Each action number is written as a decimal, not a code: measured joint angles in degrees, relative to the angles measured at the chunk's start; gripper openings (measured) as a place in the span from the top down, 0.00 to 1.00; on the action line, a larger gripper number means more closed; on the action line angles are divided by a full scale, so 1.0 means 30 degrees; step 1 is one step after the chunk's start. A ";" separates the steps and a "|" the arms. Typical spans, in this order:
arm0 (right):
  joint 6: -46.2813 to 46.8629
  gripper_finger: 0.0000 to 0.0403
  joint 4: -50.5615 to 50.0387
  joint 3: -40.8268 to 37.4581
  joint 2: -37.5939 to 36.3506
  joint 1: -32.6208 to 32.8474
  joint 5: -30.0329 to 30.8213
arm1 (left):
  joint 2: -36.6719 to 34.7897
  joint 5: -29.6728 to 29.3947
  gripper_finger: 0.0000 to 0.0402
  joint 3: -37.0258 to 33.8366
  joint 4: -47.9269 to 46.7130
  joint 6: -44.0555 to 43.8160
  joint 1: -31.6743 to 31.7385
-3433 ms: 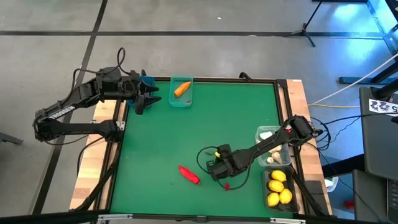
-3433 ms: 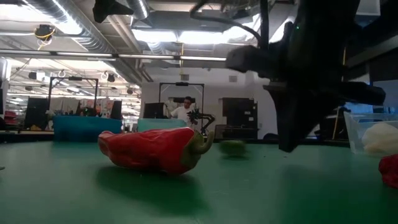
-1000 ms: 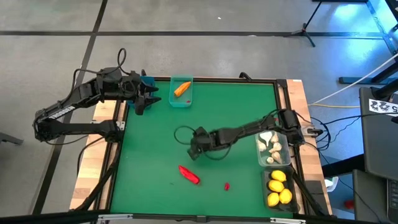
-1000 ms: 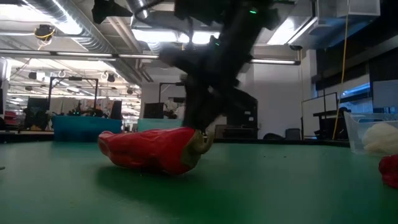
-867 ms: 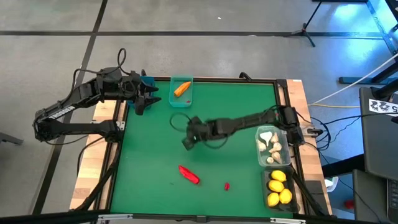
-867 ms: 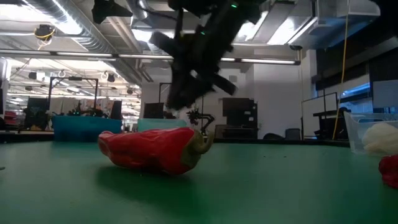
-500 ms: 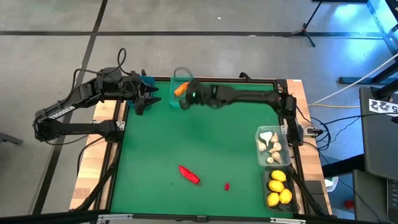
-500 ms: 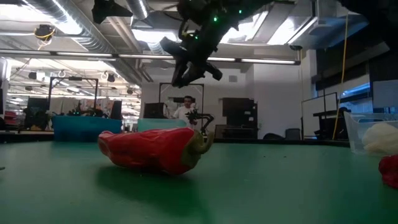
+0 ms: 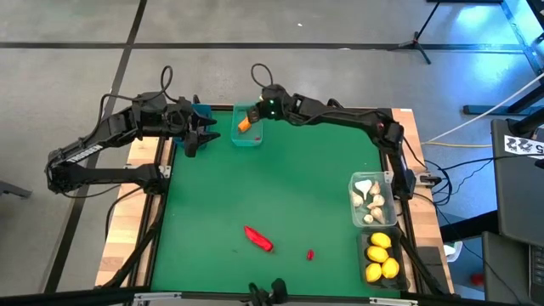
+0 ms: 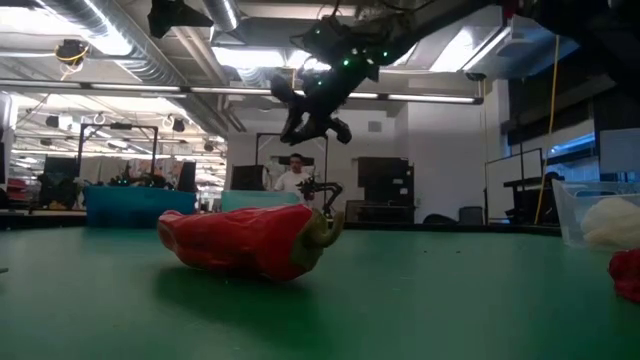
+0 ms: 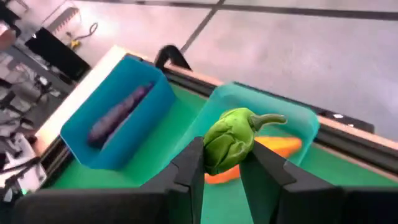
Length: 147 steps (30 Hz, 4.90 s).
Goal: Sort produce into baskets
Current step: Put the green chili pepper into the green bin, then put the red chili pepper into the green bin
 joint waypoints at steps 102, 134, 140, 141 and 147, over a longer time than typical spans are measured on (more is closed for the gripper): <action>1.6297 0.66 -1.2377 -0.3850 0.0943 1.9311 -0.2594 | -0.0007 -0.0058 0.31 0.0001 -0.0080 -0.0510 0.0005; 0.0162 0.76 -0.4908 0.0043 0.0611 0.5222 0.0105 | -0.0007 -0.0058 0.31 0.0004 -0.0095 -0.0044 0.0005; -0.0479 0.76 -0.0414 0.0041 0.0721 0.2353 -0.0485 | -0.0007 -0.0061 0.31 0.0007 -0.0095 -0.0036 0.0005; -0.0576 0.76 -0.0018 0.0041 0.0801 0.2049 -0.0732 | -0.0001 -0.0060 0.31 0.0004 -0.0095 -0.0036 0.0005; -0.1417 0.73 0.0748 0.0026 0.1345 0.0969 -0.1844 | -0.0006 -0.0059 0.31 0.0001 -0.0095 -0.0036 0.0005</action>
